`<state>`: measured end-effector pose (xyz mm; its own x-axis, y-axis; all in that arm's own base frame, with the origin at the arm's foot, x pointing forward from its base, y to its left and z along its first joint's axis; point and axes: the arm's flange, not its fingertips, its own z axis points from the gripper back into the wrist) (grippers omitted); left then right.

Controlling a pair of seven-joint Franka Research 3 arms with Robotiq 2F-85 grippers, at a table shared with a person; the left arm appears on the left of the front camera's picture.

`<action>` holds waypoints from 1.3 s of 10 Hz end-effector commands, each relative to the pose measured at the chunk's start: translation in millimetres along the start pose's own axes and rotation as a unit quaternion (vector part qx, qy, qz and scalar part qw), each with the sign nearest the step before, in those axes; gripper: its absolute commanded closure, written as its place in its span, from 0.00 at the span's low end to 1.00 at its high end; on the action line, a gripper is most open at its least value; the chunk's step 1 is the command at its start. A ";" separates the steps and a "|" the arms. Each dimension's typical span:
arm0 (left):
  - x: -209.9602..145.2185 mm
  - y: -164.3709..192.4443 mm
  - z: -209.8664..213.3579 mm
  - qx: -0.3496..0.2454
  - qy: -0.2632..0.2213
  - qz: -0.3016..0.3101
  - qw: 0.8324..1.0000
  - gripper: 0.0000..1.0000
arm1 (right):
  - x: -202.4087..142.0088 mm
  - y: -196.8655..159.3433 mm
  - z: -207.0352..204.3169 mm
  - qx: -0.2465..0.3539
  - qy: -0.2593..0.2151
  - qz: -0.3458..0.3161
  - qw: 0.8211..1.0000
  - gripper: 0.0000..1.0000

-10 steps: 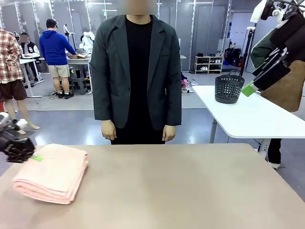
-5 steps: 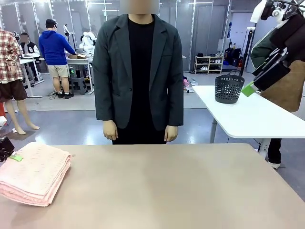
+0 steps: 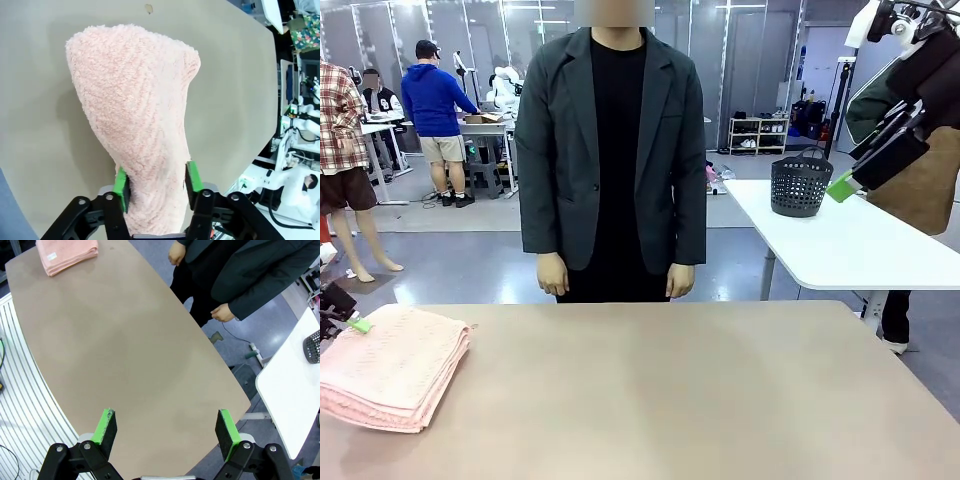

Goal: Fold the towel.
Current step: Pick up the 100 cm Hotel Towel and place it on the left side of the table.

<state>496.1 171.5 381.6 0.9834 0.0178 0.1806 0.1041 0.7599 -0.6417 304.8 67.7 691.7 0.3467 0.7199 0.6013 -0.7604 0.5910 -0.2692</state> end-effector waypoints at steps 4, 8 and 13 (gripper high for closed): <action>-9.4 -4.6 9.5 0.030 -0.018 0.000 0.999 0.00 | 0.0 2.5 -1.4 -0.004 0.001 -0.011 1.000 0.00; -16.2 -19.7 28.1 0.062 -0.033 -0.013 0.997 0.00 | 0.0 2.5 -1.4 -0.004 0.001 -0.011 1.000 0.00; -9.6 -17.0 31.6 0.048 -0.032 -0.017 0.998 0.00 | 0.0 2.5 -1.4 -0.004 0.001 -0.011 1.000 0.00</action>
<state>477.2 177.2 414.1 0.9686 0.0164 0.2479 0.1315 0.8129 -0.5674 304.8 67.7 691.7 0.3467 0.7201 0.6011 -0.7604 0.5910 -0.2694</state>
